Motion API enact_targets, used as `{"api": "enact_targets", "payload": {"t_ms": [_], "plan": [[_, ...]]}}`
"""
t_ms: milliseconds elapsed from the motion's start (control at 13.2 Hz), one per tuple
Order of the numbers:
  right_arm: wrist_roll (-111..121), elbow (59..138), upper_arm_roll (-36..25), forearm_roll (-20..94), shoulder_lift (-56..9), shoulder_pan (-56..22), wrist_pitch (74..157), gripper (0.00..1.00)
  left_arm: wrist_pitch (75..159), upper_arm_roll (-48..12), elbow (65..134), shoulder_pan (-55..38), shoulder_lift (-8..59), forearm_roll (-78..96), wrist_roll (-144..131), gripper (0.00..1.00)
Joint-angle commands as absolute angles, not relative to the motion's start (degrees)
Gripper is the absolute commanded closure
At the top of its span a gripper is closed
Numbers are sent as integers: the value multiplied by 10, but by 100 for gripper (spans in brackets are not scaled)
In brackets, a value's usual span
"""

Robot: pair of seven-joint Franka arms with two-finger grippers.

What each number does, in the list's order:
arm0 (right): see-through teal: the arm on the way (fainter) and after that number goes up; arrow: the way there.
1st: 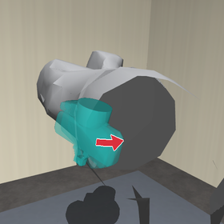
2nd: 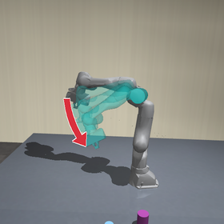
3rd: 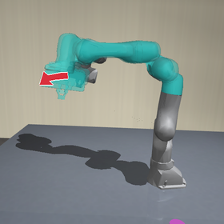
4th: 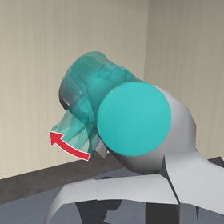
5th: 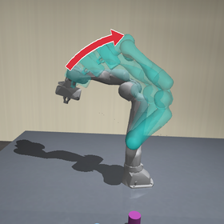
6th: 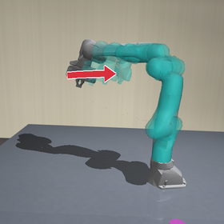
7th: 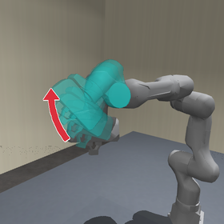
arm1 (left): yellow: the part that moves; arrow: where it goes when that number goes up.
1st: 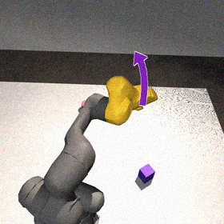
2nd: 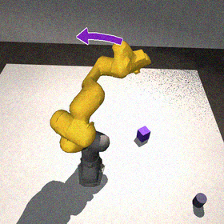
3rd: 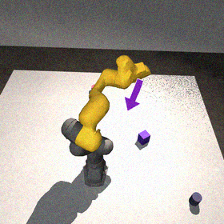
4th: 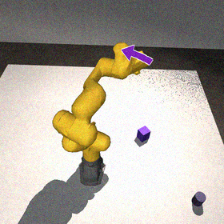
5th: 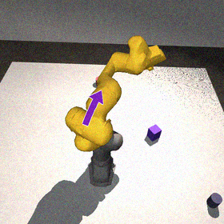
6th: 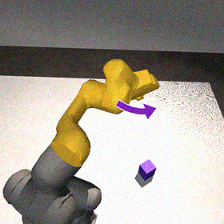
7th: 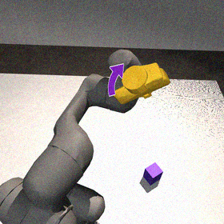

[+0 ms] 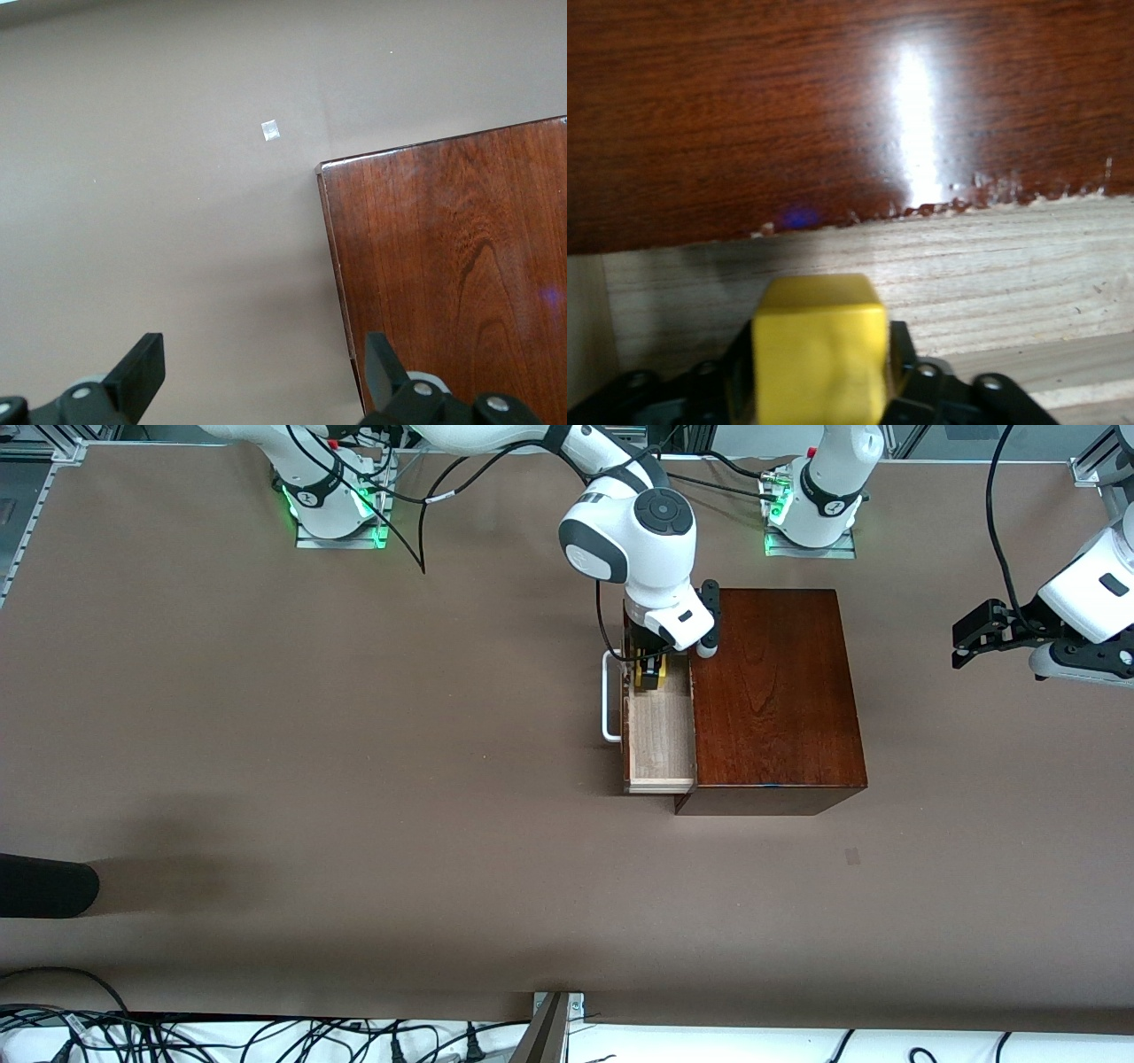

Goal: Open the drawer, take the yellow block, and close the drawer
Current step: 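Grasp the yellow cube with the right gripper and lift it out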

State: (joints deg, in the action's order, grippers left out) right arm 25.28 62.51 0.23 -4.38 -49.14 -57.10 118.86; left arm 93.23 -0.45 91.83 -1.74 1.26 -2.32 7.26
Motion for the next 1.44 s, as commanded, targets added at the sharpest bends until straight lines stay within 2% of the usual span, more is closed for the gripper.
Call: {"api": "enact_targets", "payload": {"t_ms": [0,151,302,529,680,982,1360], "plan": [[256,605,-2,-48,-497,-575,1165,100,922,-4,897,-18,24,-10,83,0],[255,598,-1,-44,-476,-572,1145,100,922,-4,897,-18,24,-9,83,0],[252,559,-1,-42,-459,-570,1088,100,923,-4,897,-18,25,-9,83,0],[231,552,-6,-44,-389,-563,1031,100,922,-4,875,-18,40,-9,84,0],[233,552,-5,-39,-356,-521,1006,100,921,-4,875,-18,40,-9,84,0],[228,554,-8,50,-316,-397,949,100,920,-4,869,-19,43,-9,83,0],[223,572,-30,58,-249,-255,852,100,845,-4,871,-96,44,24,91,0]]}}
